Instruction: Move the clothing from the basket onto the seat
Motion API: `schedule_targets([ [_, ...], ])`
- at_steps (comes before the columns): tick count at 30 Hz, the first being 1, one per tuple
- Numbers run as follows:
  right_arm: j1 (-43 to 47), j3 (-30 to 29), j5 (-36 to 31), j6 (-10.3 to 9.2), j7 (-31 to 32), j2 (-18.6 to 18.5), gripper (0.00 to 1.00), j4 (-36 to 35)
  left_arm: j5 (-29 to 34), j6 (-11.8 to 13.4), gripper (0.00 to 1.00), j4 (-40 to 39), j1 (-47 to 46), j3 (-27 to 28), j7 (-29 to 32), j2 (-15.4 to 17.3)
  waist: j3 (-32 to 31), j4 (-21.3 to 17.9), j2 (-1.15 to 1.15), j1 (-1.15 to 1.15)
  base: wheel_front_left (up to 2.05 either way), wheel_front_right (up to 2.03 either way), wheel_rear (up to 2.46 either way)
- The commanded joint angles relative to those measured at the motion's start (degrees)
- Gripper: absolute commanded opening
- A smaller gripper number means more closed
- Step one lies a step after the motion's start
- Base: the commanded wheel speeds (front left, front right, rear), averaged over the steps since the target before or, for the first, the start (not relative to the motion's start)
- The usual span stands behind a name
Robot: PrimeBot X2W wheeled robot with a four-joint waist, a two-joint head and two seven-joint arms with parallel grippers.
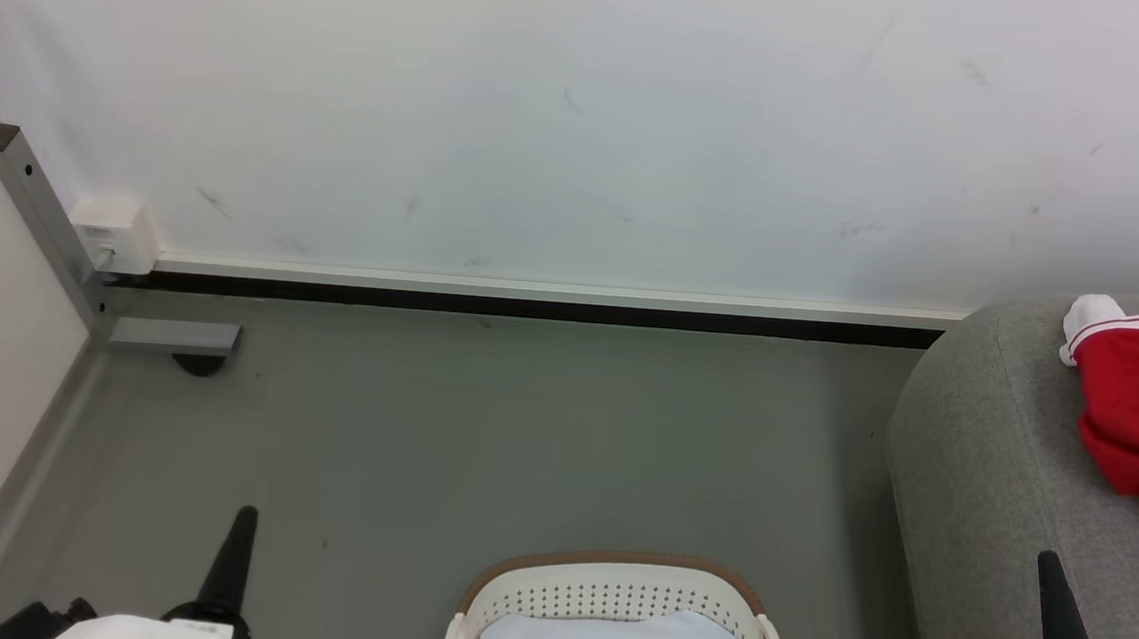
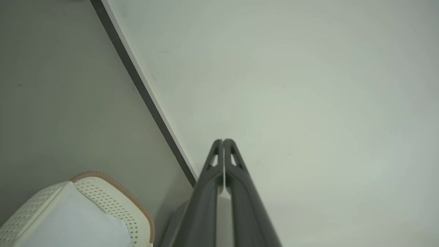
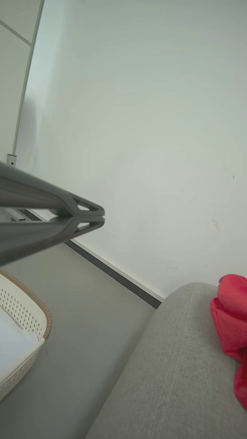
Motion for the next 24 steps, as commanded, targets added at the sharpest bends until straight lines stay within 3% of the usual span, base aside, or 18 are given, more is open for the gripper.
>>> schedule_targets([
  [1, -0.85, -0.30, 1.83, -0.07, 0.33, -0.66, 0.00, -0.66, -1.83, -0.31, 0.00, -0.56, -1.00, 0.46, 0.39, 0.00, 0.05, 0.05, 0.00, 0.00, 0.00, 0.00, 0.00],
  [24, -1.55, -1.13, 12.35, -0.10, 3.13, -0.76, 0.00, -1.36, -11.67, -0.77, 0.00, -1.00, -1.91, 2.30, 3.20, -0.52, 0.66, 0.71, 0.00, 0.00, 0.00, 0.00, 0.00],
])
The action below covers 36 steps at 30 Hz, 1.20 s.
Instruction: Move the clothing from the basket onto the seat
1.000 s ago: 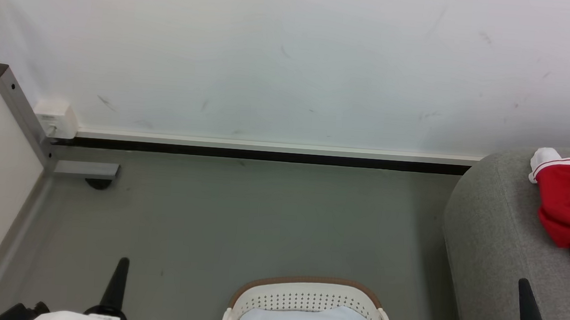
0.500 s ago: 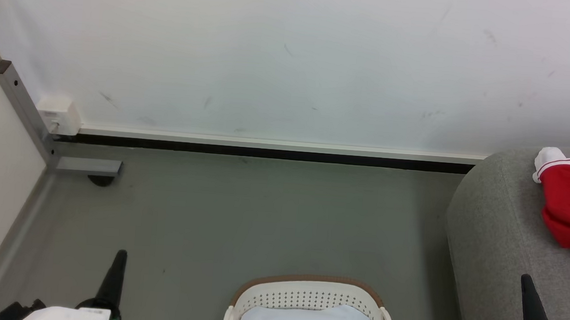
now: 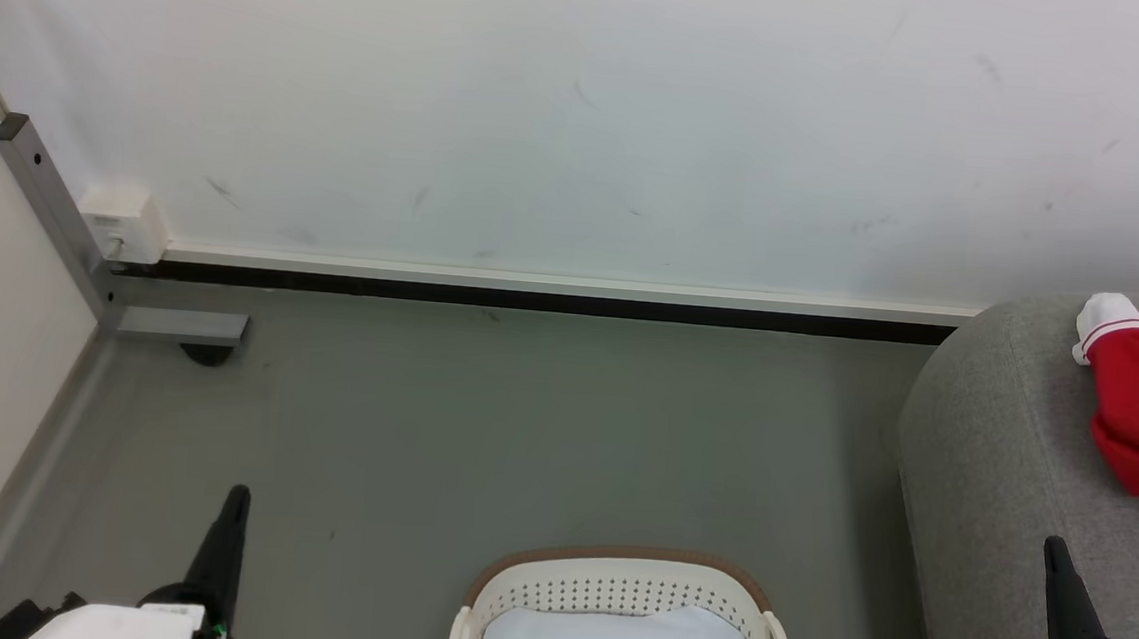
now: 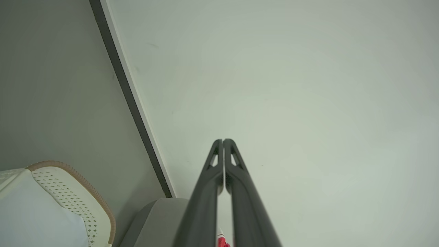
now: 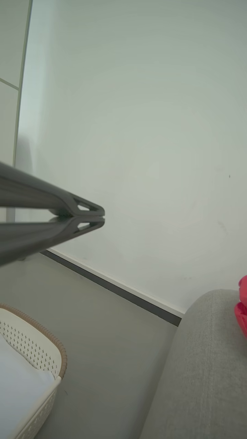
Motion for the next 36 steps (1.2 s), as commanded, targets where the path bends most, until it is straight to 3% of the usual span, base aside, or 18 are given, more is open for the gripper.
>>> schedule_targets([
  [1, -0.74, -0.26, 1.61, -0.10, 0.46, -0.61, 0.00, -0.50, -1.86, -0.29, 0.00, -0.30, -0.72, 0.47, 0.41, 0.06, 0.06, 0.06, 0.00, 0.00, 0.00, 0.00, 0.00],
  [20, -1.28, -0.84, 8.62, -0.12, 2.28, -0.64, 0.00, -0.97, -8.28, -0.60, 0.00, -0.62, -1.36, 1.63, 2.22, -0.30, 0.54, 0.57, 0.00, 0.00, 0.00, 0.00, 0.00],
  [36, -1.28, -0.83, 8.46, -0.12, 2.34, -0.64, 0.00, -0.94, -8.31, -0.60, 0.00, -0.63, -1.34, 1.61, 2.29, -0.30, 0.56, 0.59, 0.00, 0.00, 0.00, 0.00, 0.00],
])
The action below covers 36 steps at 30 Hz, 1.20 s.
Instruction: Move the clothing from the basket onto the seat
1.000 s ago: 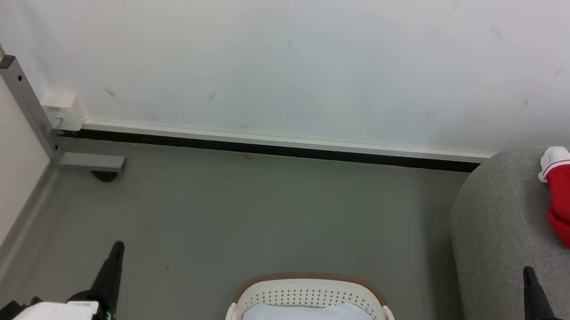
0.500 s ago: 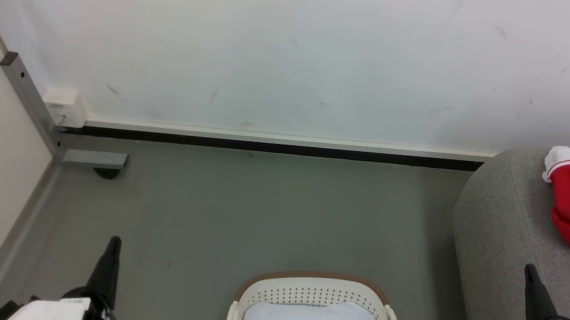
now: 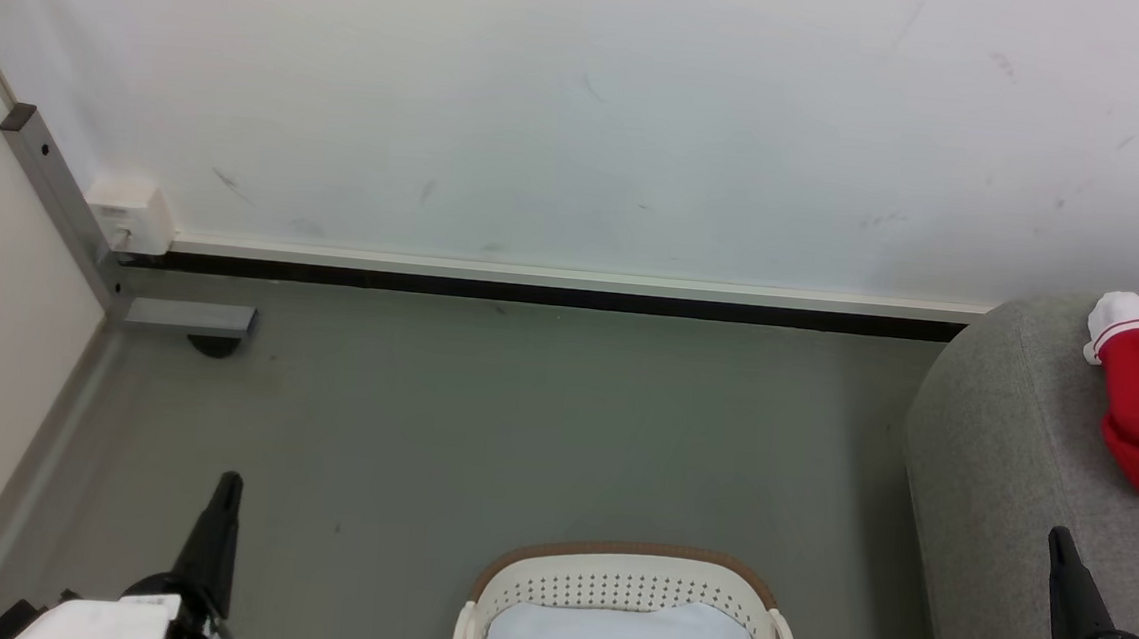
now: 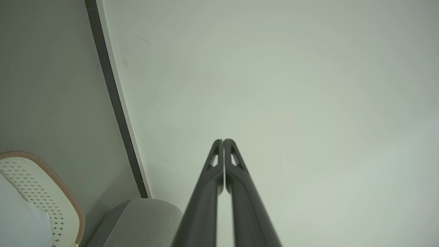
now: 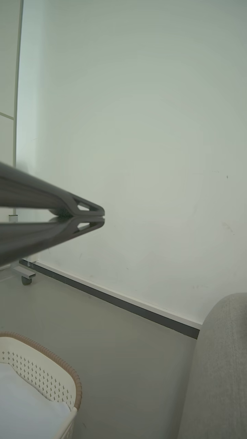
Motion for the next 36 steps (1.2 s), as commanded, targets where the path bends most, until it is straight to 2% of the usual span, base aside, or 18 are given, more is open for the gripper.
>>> schedule_targets([
  [1, -0.71, -0.23, 0.00, -0.12, 0.15, -0.48, 0.00, -0.29, -0.75, -0.25, 0.00, -0.18, -0.50, 0.13, 0.24, 0.12, 0.00, 0.00, 0.00, 0.00, 0.00, 0.00, 0.00],
  [36, -0.71, -0.22, 0.01, -0.12, 0.14, -0.48, 0.00, -0.30, -0.76, -0.25, 0.00, -0.19, -0.49, 0.11, 0.22, 0.12, 0.00, 0.00, 0.00, 0.00, 0.00, 0.00, 0.00],
])
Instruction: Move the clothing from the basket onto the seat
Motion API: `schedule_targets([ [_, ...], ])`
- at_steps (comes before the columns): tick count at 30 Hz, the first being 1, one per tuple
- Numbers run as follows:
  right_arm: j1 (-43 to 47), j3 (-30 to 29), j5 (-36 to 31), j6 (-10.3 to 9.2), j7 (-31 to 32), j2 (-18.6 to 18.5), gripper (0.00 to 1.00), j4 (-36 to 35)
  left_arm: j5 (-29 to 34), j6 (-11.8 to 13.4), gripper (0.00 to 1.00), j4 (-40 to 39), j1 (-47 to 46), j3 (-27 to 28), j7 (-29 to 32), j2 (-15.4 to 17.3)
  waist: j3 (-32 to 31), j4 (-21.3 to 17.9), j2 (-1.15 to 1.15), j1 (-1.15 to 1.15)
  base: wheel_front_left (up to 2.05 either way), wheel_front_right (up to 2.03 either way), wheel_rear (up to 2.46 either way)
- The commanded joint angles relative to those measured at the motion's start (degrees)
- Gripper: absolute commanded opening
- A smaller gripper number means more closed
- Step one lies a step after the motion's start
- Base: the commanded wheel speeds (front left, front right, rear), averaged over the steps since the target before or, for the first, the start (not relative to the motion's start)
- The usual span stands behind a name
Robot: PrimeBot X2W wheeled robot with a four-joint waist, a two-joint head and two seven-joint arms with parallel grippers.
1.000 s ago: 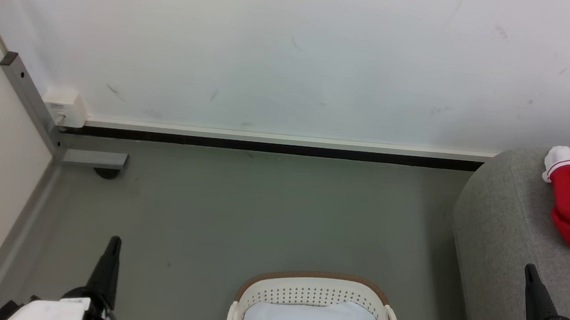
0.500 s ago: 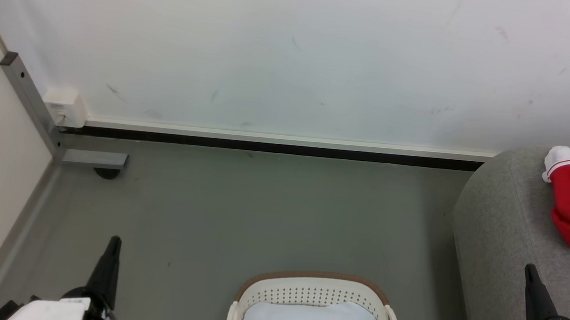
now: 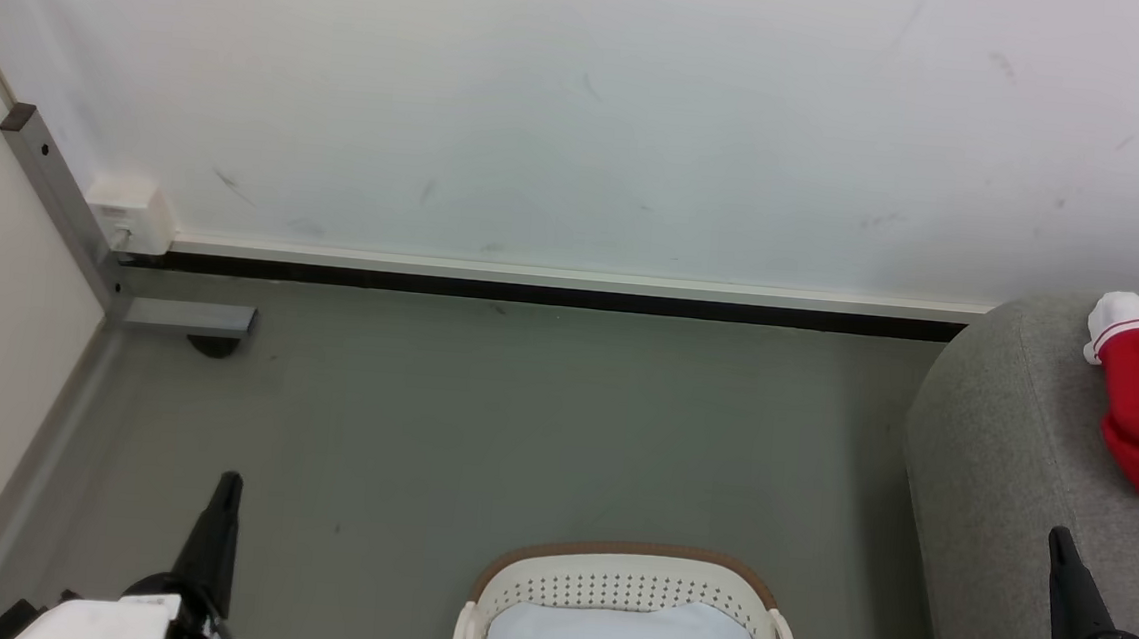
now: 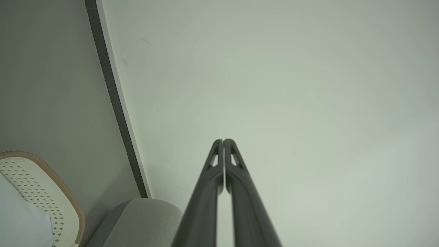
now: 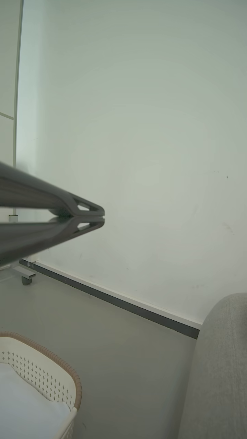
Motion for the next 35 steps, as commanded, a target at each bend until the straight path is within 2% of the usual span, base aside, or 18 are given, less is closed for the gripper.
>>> schedule_targets([
  [1, -0.71, -0.22, 0.01, -0.12, 0.14, -0.47, 0.00, -0.30, -0.76, -0.25, 0.00, -0.19, -0.48, 0.11, 0.22, 0.12, 0.00, 0.00, 0.00, 0.00, 0.00, 0.00, 0.00],
  [35, -0.71, -0.22, 0.01, -0.12, 0.14, -0.47, 0.00, -0.29, -0.77, -0.25, 0.00, -0.19, -0.48, 0.10, 0.21, 0.12, 0.00, 0.00, 0.00, 0.00, 0.00, 0.00, 0.00],
])
